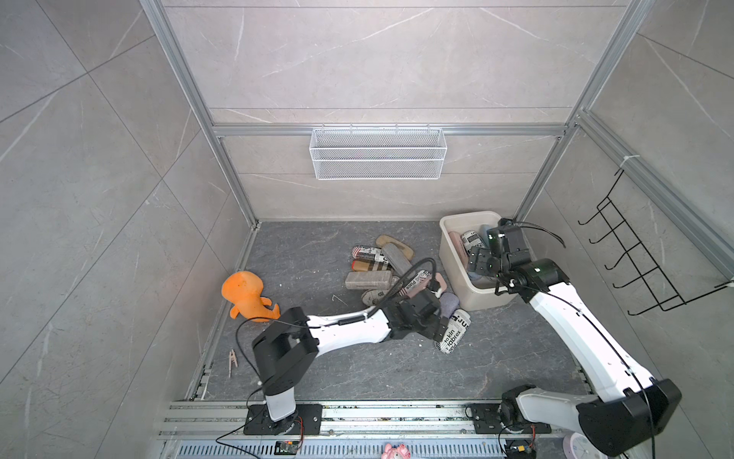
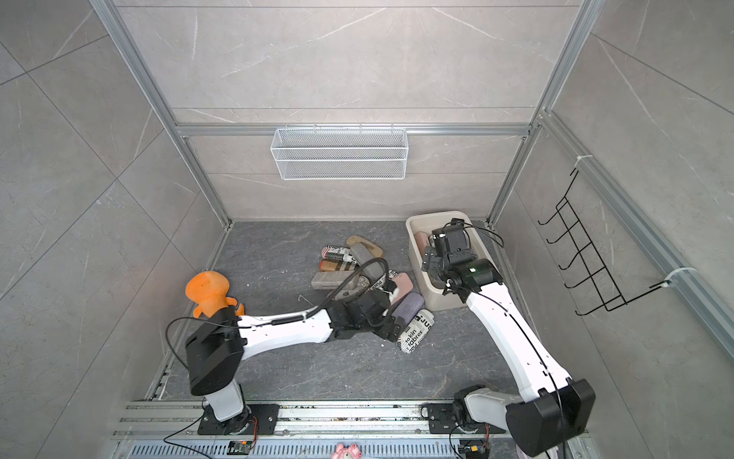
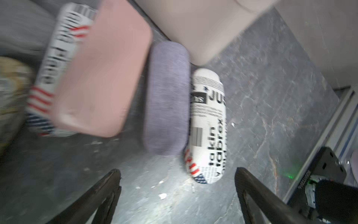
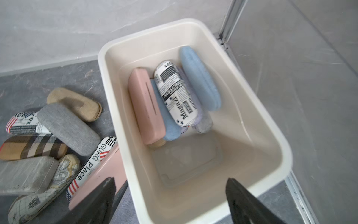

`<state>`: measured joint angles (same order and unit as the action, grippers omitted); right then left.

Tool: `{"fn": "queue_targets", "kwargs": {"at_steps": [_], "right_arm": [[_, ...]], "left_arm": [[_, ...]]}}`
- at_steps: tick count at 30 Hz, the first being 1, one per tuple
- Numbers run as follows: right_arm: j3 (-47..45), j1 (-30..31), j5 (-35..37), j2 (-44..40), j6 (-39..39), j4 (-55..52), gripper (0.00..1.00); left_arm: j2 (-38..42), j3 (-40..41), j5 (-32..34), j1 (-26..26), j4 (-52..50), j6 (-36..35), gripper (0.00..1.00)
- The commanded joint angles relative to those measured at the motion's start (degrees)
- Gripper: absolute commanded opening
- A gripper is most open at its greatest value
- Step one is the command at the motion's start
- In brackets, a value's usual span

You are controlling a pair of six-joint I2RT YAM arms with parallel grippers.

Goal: Put the glasses cases into the storage boxes
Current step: Pick up the glasses case at the center of the board.

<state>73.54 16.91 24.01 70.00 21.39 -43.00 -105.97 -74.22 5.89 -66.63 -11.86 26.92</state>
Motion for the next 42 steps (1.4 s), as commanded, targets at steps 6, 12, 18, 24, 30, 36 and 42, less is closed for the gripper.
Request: {"fn": "queue_targets", "kwargs": {"at_steps": [6, 12, 18, 24, 30, 36, 42], "right_arm": [[-1.1, -0.9, 2.0, -3.4, 2.9, 1.7, 0.93], [-1.6, -0.9, 0.8, -4.0, 2.8, 2.4, 0.93], [-2.2, -0.9, 0.3, -4.8, 2.5, 2.6, 0.93], [-1.5, -0.9, -1.1, -5.1, 2.3, 2.4, 0.92], [-0.3, -0.9, -4.1, -5.2, 2.2, 2.2, 0.91], [0.3, -0.9, -12.1, -4.6, 2.2, 3.3, 0.89], [-2.5, 1.2, -26.7, -2.0, 3.3, 11.9, 0.87]], "left_arm": [[-13.3, -16.1, 5.5, -4.7, -14.9, -2.5, 0.89], [-22.3, -25.5, 10.9, -6.4, -24.7, -3.1, 0.79], [-25.0, -27.8, 12.4, -6.4, -25.6, -2.2, 0.74], [-22.2, -25.5, 13.6, -7.2, -24.1, -2.5, 0.48], [-6.2, -10.3, 10.6, -9.1, -15.7, -5.9, 0.47], [15.7, 9.3, 10.8, -8.9, -8.4, -3.3, 0.46], [37.9, 26.3, 27.4, -4.6, -5.4, 5.0, 0.45]]}}
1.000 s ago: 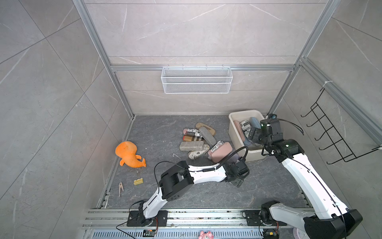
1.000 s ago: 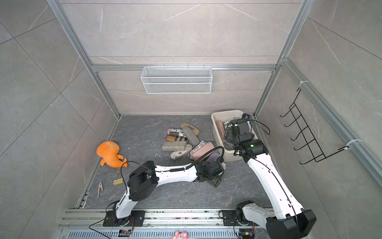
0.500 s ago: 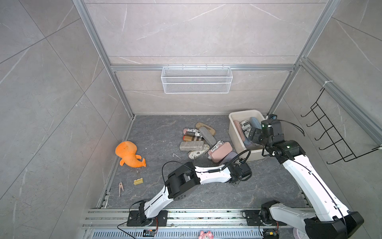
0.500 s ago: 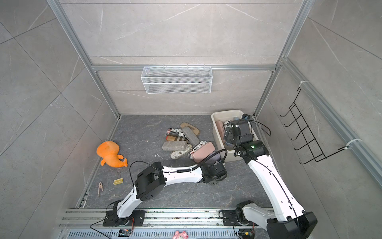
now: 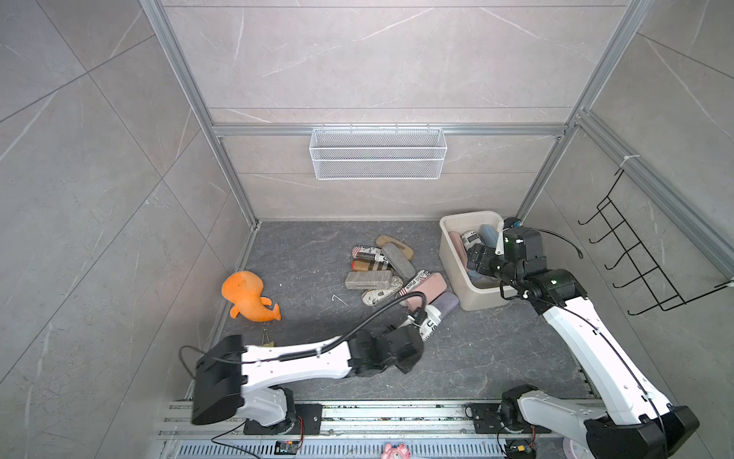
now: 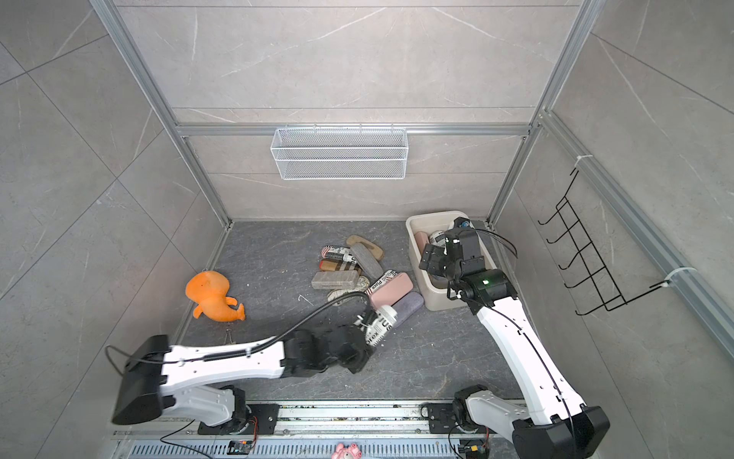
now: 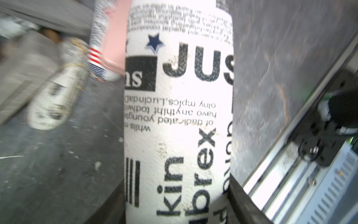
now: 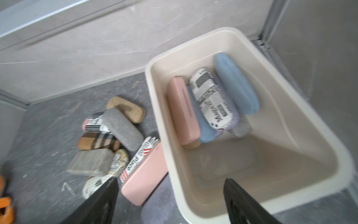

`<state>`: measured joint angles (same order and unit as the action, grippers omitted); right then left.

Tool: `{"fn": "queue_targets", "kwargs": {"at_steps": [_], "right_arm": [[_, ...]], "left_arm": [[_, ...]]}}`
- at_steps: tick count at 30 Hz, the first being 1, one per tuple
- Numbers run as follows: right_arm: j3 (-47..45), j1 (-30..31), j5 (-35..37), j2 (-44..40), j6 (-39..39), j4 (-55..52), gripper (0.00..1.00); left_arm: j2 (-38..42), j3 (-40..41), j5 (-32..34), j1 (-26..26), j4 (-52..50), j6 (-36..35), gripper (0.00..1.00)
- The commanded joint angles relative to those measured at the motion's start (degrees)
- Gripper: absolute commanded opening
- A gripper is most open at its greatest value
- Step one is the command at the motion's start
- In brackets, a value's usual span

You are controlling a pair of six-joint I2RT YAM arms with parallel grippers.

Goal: Put the glasses cases into the storage boxes
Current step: Pick up the glasses case at the center of the board.

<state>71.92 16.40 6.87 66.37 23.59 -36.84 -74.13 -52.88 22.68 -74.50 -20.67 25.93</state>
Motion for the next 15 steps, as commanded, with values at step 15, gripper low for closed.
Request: {"fn": "queue_targets", "kwargs": {"at_steps": [15], "right_arm": [[5.2, 25.8, -18.3, 16.7, 3.2, 20.9, 0.87]], "left_arm": [[34.6, 29.0, -5.6, 28.7, 27.4, 8.5, 0.43]]}}
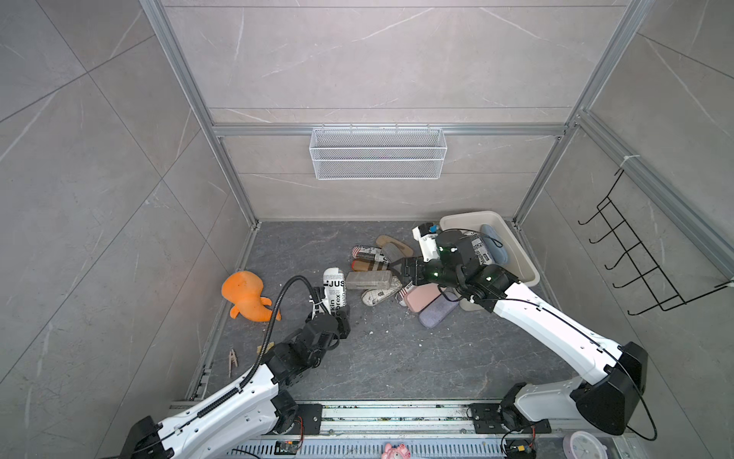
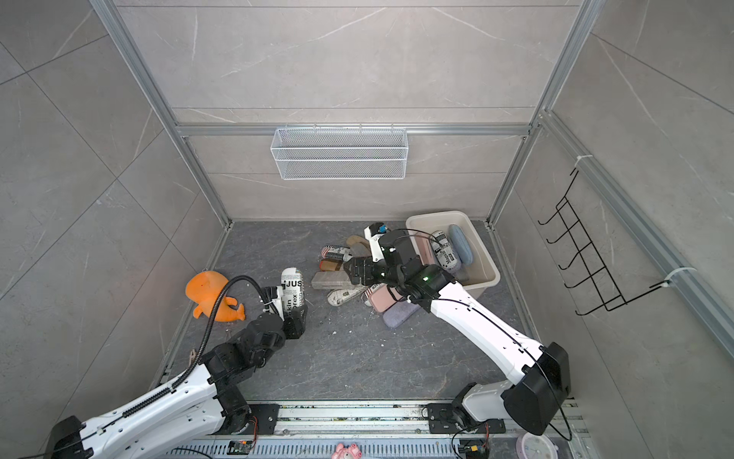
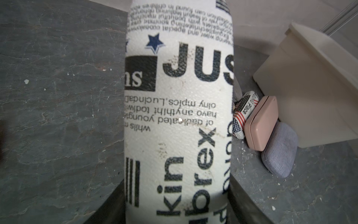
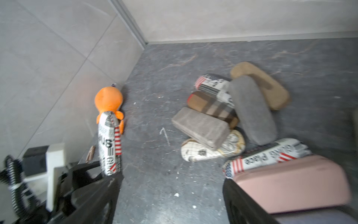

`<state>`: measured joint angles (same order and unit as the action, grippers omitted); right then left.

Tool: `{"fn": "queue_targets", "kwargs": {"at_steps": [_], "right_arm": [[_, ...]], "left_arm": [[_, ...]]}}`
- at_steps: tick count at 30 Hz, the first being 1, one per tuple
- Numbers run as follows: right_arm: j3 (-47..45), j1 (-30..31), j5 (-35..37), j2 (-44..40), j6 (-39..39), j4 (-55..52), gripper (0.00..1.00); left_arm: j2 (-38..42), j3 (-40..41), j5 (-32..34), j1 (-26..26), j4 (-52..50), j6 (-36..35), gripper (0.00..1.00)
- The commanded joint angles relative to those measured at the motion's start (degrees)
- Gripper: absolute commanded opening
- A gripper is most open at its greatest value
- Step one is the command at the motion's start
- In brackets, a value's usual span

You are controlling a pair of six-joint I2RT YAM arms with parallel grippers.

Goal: Put the glasses cases into the storage boxes
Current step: Place the glasses case in the storage box.

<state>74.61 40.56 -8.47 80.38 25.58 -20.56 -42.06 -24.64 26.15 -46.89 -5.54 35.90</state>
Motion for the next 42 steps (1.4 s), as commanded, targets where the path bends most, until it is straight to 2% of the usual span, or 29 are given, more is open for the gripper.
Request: {"fn": "queue_targets", "kwargs": {"at_steps": [1, 4, 14, 20, 26, 28, 30, 32, 33, 38, 42], "right_arm": [[3.4, 2.6, -3.6, 3.9, 1.0, 4.8, 0.87], [6.5, 4.8, -5.7, 7.8, 0.2, 4.4, 0.87], [8.7, 9.0, -3.8, 14.9, 1.4, 6.3, 0.84], [9.9, 9.6, -5.5, 17.4, 2.8, 7.6, 0.70], [10.5, 9.8, -6.3, 18.4, 3.3, 7.9, 0.45], [10.6, 9.9, -6.6, 18.6, 3.6, 8.1, 0.39], [10.9, 9.9, -7.0, 18.7, 3.6, 8.3, 0.37], [10.8, 9.9, -6.3, 18.5, 3.9, 8.7, 0.36], [11.0, 9.8, -5.9, 18.6, 4.0, 8.7, 0.36], [13.9, 9.9, -1.9, 18.9, 3.2, 7.1, 0.36], [18.6, 9.0, 3.8, 19.7, 0.3, 3.0, 0.37]], "left_arm": [[2.8, 1.6, -12.0, 1.8, 14.4, -1.5, 0.43], [1.7, 2.4, -15.5, 2.2, 17.0, -1.0, 0.43], [1.3, 2.6, -17.1, 3.2, 19.7, 0.0, 0.44], [-0.8, 2.1, -17.9, 3.4, 21.8, 0.3, 0.44], [-1.7, 1.5, -18.4, 3.7, 22.4, -0.1, 0.45], [-2.1, 1.5, -18.6, 3.8, 22.8, 0.0, 0.45], [-2.2, 1.6, -18.6, 3.8, 22.7, 0.0, 0.52], [-2.1, 1.6, -18.3, 3.8, 22.5, -0.3, 0.81], [-1.9, 1.5, -17.8, 3.8, 21.8, -0.1, 0.89], [1.6, 1.9, -18.2, 3.8, 19.1, -0.8, 0.96], [4.9, 2.6, -16.9, 3.7, 15.3, 0.1, 0.97]]}}
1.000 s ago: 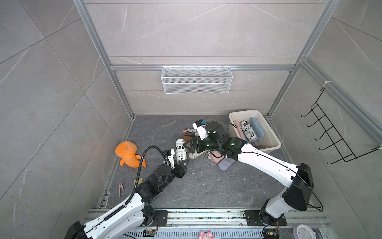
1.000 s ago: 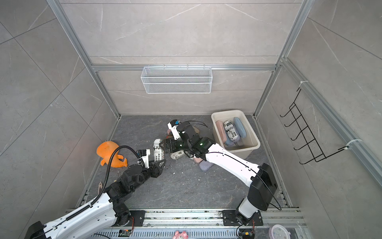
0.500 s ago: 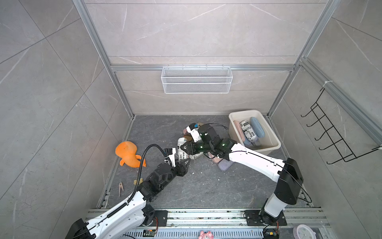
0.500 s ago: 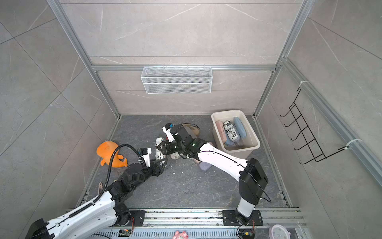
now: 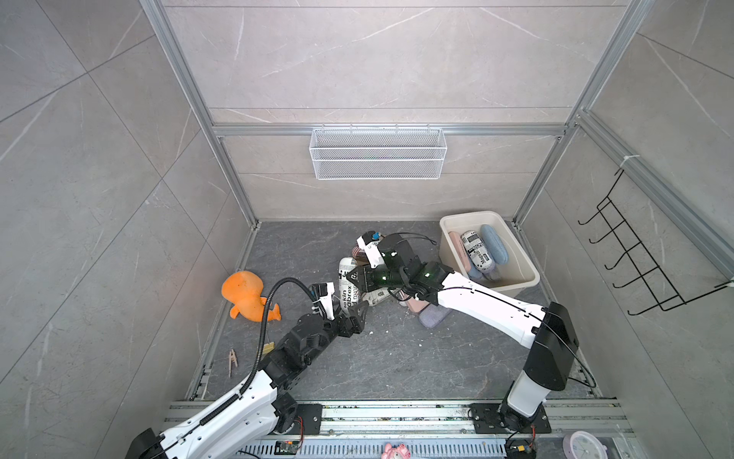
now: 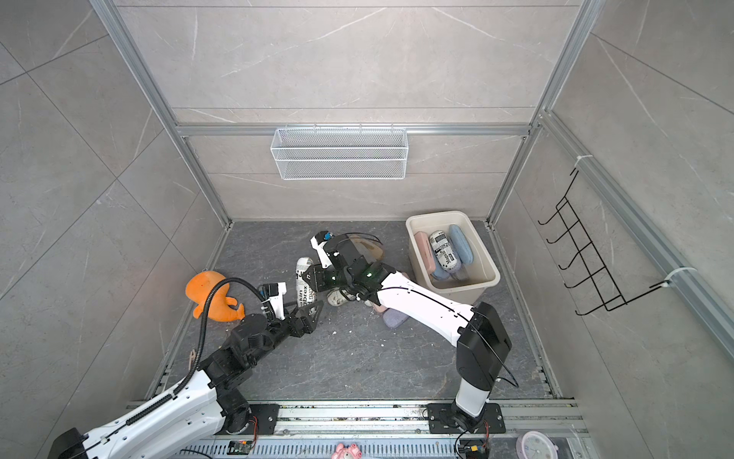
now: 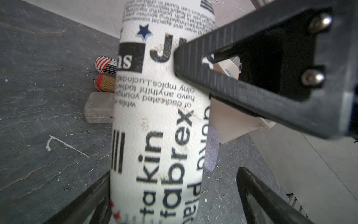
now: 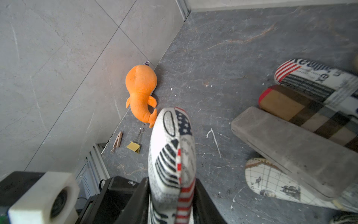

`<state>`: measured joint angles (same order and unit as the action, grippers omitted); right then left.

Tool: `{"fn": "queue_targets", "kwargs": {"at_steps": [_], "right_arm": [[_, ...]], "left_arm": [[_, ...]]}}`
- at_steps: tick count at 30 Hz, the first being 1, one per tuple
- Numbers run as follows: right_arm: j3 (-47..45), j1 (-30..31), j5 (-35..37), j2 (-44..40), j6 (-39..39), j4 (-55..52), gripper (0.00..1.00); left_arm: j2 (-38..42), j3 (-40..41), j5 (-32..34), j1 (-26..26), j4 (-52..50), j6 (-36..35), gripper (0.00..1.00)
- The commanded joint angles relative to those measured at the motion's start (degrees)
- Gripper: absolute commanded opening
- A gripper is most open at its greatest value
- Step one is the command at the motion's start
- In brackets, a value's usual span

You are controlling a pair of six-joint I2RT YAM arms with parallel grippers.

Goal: Put the glasses cases into the storage boxes
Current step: Place the glasses case in the storage box.

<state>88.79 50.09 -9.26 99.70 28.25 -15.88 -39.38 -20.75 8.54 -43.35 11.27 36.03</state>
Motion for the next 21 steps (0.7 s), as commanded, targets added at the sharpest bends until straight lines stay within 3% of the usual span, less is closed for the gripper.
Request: {"fn": "queue_targets", "kwargs": {"at_steps": [1, 5, 15, 21], "right_arm": [[5.6, -1.3, 6.5, 0.4, -3.2, -3.2, 0.36], [8.4, -6.0, 10.0, -1.8, -6.4, -8.6, 0.36], [7.9, -23.5, 35.5, -12.6, -20.0, -25.0, 0.36], [6.4, -31.6, 42.3, -9.4, -23.0, -26.7, 0.36]], "left_arm": [[2.9, -0.9, 0.8, 0.3, -2.1, 0.5, 0.97], [5.4, -0.3, 2.1, 0.2, -5.0, 1.3, 0.96], [4.5, -0.6, 2.7, 0.2, -8.1, 2.1, 0.96], [-0.2, -2.0, 1.5, 0.2, -7.5, 2.1, 0.96]]}}
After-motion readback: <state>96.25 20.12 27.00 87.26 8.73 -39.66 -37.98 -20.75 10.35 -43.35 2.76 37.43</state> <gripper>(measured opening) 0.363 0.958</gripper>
